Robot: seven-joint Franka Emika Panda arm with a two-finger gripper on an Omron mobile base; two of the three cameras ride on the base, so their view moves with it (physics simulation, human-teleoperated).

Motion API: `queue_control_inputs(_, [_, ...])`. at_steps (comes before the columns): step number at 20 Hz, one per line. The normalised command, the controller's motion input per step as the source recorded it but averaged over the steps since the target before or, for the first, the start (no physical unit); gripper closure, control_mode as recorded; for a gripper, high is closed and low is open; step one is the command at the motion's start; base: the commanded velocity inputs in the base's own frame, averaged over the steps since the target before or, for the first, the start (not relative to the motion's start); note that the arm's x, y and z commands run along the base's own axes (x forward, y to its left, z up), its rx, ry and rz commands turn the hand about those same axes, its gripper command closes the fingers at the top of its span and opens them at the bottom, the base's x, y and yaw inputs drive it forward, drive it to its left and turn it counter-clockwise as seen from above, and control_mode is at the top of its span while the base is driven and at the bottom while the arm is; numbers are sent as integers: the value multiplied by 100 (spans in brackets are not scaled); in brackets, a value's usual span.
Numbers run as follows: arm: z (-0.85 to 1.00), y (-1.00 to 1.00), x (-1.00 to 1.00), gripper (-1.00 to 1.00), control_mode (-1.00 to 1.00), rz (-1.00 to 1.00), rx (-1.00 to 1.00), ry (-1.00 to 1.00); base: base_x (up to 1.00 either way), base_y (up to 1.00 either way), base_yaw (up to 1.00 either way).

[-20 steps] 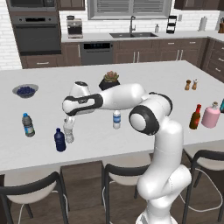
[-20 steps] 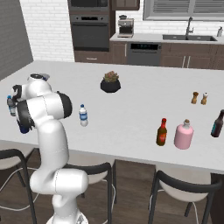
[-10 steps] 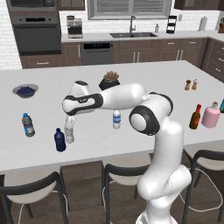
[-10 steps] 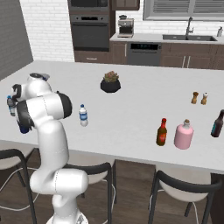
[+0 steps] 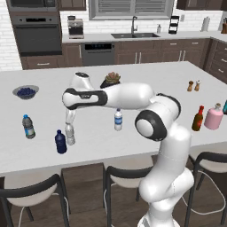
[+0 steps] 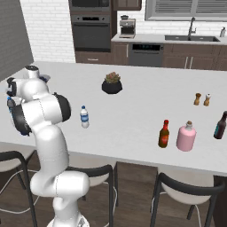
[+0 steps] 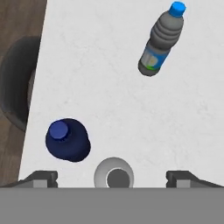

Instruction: Move the plastic bottles in the middle to the plastics group, and the glass bottles in the middle to the glass group.

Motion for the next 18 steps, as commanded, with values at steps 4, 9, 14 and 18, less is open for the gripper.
queue_control_inputs(4, [52,-15,-19,-100,-100,0,0,0,0,0,0])
queue_control_inputs(9, [11,-64,-19,-100,-100,-9,-1,0,0,0,0])
queue_control_inputs(14, [-1,-99,-18,-100,-100,-22,0,0,0,0,0])
queue_control_inputs(18, [-4,-100,0,-100,-100,-30,0,1,0,0,0])
